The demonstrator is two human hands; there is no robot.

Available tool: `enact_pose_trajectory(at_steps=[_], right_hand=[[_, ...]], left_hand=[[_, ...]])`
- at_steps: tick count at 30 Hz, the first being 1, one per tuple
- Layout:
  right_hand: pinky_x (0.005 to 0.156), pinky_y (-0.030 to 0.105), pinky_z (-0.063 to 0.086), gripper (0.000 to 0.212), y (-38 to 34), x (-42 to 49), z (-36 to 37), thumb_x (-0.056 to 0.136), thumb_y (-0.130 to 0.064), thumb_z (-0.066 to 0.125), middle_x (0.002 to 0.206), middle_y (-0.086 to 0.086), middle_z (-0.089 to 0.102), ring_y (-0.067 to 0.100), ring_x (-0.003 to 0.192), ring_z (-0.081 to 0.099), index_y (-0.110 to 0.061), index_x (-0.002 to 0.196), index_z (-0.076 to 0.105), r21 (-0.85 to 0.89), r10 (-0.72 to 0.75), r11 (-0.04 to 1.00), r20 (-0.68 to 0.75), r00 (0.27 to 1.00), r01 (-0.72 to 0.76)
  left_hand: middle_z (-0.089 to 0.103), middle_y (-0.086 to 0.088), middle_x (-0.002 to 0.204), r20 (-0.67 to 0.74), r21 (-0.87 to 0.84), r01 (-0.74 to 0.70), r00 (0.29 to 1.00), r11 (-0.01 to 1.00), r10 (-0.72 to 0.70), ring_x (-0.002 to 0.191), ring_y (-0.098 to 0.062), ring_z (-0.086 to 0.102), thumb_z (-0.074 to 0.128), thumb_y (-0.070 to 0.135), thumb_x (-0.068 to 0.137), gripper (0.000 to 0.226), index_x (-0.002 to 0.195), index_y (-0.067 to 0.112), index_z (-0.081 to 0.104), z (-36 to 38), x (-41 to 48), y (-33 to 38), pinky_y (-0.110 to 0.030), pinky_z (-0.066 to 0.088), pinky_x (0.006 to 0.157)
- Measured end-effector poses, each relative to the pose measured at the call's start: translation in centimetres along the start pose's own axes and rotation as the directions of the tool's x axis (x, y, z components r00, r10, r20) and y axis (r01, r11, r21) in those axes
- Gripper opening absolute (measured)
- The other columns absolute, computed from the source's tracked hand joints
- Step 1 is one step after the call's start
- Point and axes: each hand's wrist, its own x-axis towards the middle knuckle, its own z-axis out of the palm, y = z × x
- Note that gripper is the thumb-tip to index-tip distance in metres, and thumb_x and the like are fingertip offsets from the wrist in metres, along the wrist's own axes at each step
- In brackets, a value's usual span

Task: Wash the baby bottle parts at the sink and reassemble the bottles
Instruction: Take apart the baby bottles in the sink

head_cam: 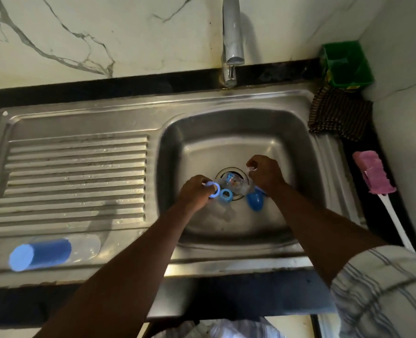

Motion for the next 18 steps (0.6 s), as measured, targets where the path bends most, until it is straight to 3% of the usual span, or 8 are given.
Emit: enact_pose_trajectory(at_steps=[3,7,9,12,18], right_hand=[[0.08,0.031,0.053,0.024,0.0,1.8,1.3,0.081,-0.007,0.066,0.108,0.006,0.069,0.025,0.099,0.064,-0.017,0.104,0.07,-0.122,-0.007,0.992,0.07,0.998,0.015],[0.079,0.032,0.05,0.023,0.0,2.9,2.4,0.087,-0.016,0.066,0.113,0.007,0.067,0.026,0.102,0.063,-0.019,0.11,0.067,-0.218,-0.043,0.973,0.123,0.991,0.069],[0.085,0.033,0.051,0.03,0.4,3.0,2.4,0.088,-0.014,0.064,0.119,0.008,0.066,0.027,0.108,0.062,-0.018,0.118,0.066,-0.191,-0.044,0.979,0.14,0.989,0.071],[0.096,0.037,0.051,0.037,1.4,2.8,1.4,0.088,-0.003,0.059,0.125,0.011,0.065,0.029,0.113,0.061,-0.014,0.122,0.066,-0.064,-0.051,0.996,0.057,0.997,0.055],[0.084,0.023,0.043,0.02,2.8,1.8,-0.8,0.09,-0.008,0.06,0.114,0.007,0.069,0.024,0.105,0.063,-0.012,0.106,0.072,-0.048,-0.048,0.998,-0.004,0.999,0.048]], left_hand=[[0.072,-0.014,0.094,0.042,-0.003,0.003,0.999,1.0,-0.003,0.083,-0.027,0.074,0.079,0.022,0.083,0.023,0.098,0.008,0.069,1.0,0.5,0.4,-0.048,0.063,0.078],[0.069,-0.005,0.097,0.074,0.117,-0.078,0.995,0.99,0.069,0.089,-0.02,0.072,0.074,0.017,0.089,0.02,0.107,0.009,0.068,2.3,1.5,0.4,-0.029,0.062,0.073],[0.071,-0.005,0.101,0.038,0.231,-0.153,0.988,0.961,0.148,0.091,-0.017,0.068,0.071,0.018,0.09,0.02,0.108,0.009,0.072,2.8,2.0,0.3,-0.027,0.058,0.079],[0.075,-0.005,0.104,0.02,0.333,-0.201,0.978,0.921,0.206,0.092,-0.015,0.067,0.067,0.021,0.089,0.022,0.107,0.013,0.076,3.4,2.3,0.2,-0.022,0.047,0.079],[0.07,-0.001,0.108,0.113,0.461,-0.198,0.98,0.865,0.164,0.1,-0.018,0.063,0.074,0.036,0.085,0.03,0.109,0.018,0.075,5.4,3.1,0.2,-0.025,0.04,0.078]])
